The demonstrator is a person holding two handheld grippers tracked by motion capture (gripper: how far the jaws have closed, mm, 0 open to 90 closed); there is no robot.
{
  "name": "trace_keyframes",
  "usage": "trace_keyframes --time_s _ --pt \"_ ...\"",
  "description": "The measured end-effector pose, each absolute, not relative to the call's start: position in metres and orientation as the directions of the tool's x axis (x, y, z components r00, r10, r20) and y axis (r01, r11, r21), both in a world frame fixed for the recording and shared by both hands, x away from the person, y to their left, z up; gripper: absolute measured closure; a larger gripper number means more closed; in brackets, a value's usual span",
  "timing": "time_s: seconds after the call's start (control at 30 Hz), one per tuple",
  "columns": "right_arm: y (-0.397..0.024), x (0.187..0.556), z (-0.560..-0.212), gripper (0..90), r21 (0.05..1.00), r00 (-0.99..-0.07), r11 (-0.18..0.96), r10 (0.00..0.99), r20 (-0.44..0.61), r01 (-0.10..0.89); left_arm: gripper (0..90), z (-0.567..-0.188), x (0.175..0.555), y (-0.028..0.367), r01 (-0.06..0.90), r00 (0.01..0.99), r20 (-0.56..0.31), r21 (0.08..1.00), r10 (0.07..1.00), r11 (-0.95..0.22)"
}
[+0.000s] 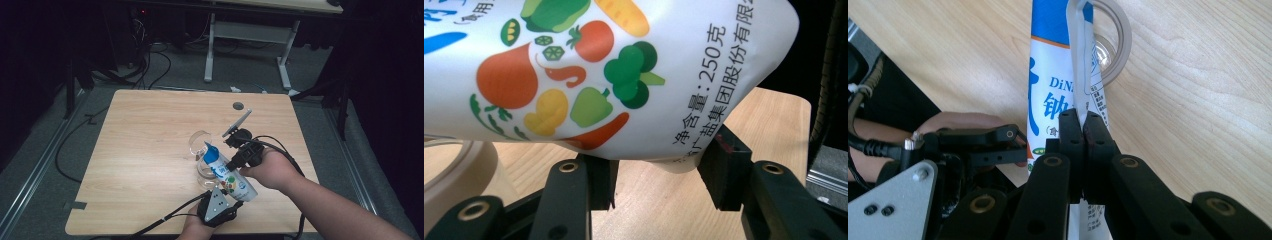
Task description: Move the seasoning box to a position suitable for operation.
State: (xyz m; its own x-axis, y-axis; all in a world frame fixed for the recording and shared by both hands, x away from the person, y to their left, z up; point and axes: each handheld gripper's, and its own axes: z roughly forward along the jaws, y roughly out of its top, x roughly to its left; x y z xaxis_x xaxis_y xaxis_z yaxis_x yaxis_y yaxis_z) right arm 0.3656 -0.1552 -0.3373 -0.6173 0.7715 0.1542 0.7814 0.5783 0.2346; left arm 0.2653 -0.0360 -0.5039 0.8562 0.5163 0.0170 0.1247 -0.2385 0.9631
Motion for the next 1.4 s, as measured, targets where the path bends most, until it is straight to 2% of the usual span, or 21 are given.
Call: trace_keyframes --time_s 0.2,0.4,1.4 --pt "-0.153 0.366 -0.338 89.4 0.236 -0.631 0.593 0.761 0.148 0.77 55.0 -0.503 0.266 -0.038 0.124 0.856 0.016 0.964 0.516 -0.237" --pt "-0.153 0.369 -0.335 89.6 0.199 -0.618 0.587 0.769 0.165 0.784 55.1 -0.501 0.265 -0.04 0.122 0.857 0.015 0.965 0.515 -0.231" --pt "-0.144 0.381 -0.336 89.2 0.191 -0.628 0.601 0.764 0.149 0.776 55.6 -0.499 0.278 -0.043 0.141 0.842 -0.001 0.966 0.539 -0.218"
